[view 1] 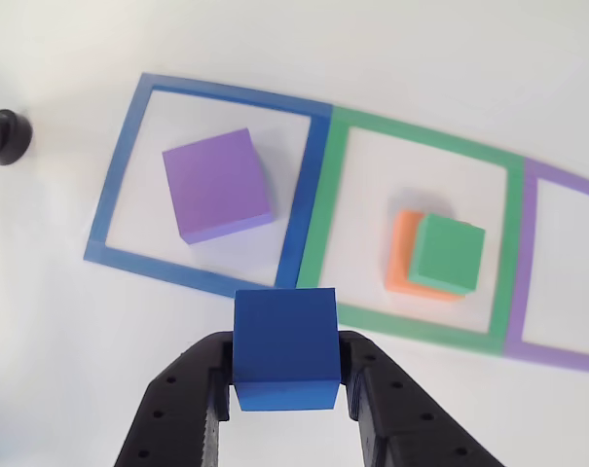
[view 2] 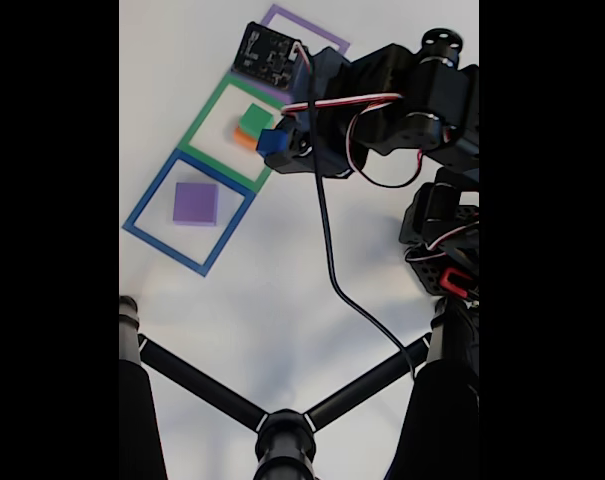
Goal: Tower of hanoi
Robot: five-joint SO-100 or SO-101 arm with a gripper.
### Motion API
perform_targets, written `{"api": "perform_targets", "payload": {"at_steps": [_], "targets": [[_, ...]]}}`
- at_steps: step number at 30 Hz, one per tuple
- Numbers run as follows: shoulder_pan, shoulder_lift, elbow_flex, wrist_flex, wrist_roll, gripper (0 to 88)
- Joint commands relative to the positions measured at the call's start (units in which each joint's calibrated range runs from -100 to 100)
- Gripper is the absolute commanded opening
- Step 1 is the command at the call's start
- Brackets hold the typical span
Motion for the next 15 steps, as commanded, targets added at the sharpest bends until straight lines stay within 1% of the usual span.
{"api": "perform_targets", "payload": {"at_steps": [1, 8, 12, 15], "targets": [[-2.26, -2.39, 11.66, -16.80, 0.98, 2.9], [-5.92, 0.09, 29.47, -45.38, 0.98, 3.3], [-6.91, 6.18, 36.38, -62.78, 0.98, 3.4], [-6.83, 11.87, 38.65, -72.49, 0.98, 3.4]]}}
